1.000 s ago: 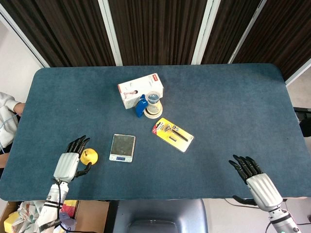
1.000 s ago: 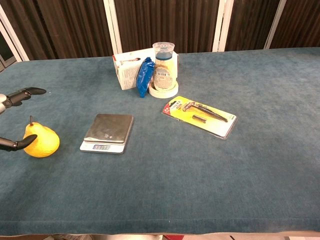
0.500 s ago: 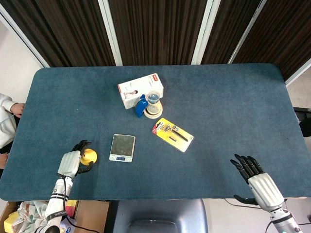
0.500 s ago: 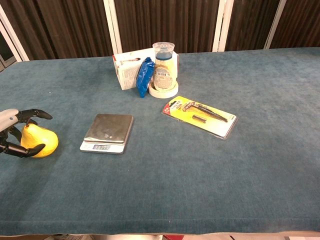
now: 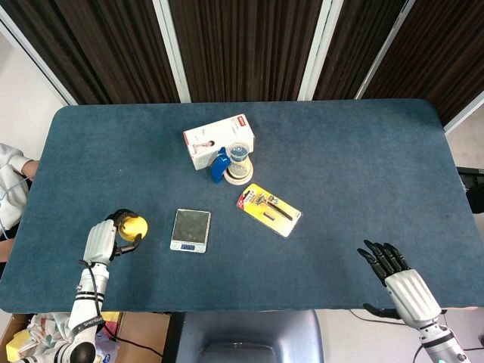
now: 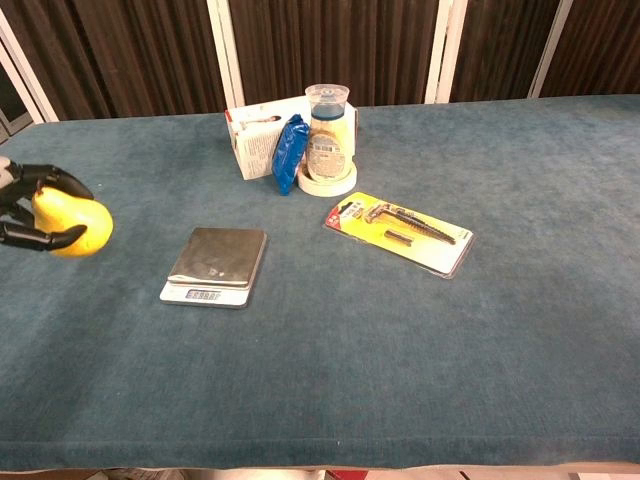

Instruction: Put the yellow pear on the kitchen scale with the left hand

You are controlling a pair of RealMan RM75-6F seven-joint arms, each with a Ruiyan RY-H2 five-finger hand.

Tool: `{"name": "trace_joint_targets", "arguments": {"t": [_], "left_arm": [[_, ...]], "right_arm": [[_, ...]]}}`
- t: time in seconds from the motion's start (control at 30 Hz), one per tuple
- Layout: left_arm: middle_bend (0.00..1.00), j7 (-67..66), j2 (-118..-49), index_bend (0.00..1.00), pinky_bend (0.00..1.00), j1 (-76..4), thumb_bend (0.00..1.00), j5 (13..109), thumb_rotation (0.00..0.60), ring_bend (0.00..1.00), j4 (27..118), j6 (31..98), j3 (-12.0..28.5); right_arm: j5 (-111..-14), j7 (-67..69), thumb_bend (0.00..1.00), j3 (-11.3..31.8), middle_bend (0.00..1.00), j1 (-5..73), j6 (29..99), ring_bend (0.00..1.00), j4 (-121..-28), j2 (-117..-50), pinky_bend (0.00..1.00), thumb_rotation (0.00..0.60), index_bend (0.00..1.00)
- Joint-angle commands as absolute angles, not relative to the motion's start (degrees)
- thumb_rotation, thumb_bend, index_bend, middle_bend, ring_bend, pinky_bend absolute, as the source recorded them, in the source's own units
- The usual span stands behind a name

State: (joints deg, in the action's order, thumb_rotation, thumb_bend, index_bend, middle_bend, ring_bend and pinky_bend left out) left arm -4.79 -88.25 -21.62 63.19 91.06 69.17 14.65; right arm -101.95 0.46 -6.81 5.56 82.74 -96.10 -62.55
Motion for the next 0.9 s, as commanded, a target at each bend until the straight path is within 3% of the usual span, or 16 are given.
{"name": "trace_joint_targets", "arguments": {"t": [0.03,0.23,0.53,0.77,0.9], "left_arm": [[0.63,-4.70,-87.86,0.62,0.84,-23.10,0.35,64.28,0.600,0.74,95.25,70.78,17.54],[0.63,-10.71,-90.99,0.63,0.85,-28.90,0.35,59.25,0.600,0.74,96.74,67.76,20.74],[0.61,-18.69,-97.64,0.61,0.83,-33.95,0.35,53.62,0.600,0.72,91.04,66.00,18.79],[0.54,-16.12,-98.43,0.53,0.75,-34.38,0.35,53.54,0.600,0.67,88.36,63.64,17.42],[0.43,-13.76,-98.28,0.36,0.63,-34.68,0.35,53.78,0.600,0.57,87.91,61.63,17.18]], "right_arm": [[-102.07,0.44,0.16,-6.91,0.00,5.67,82.53,0.00,-96.12,-62.57,0.00,0.600,0.00],[-101.49,0.68,0.16,-6.75,0.00,6.09,81.68,0.00,-96.27,-62.50,0.00,0.600,0.00],[-101.96,3.22,0.16,-6.85,0.00,5.99,82.88,0.00,-95.87,-61.51,0.00,0.600,0.00],[-102.72,4.80,0.16,-7.12,0.00,5.55,84.34,0.00,-95.47,-60.90,0.00,0.600,0.00],[-102.78,5.51,0.16,-7.13,0.00,5.42,84.79,0.00,-95.36,-60.63,0.00,0.600,0.00]]}}
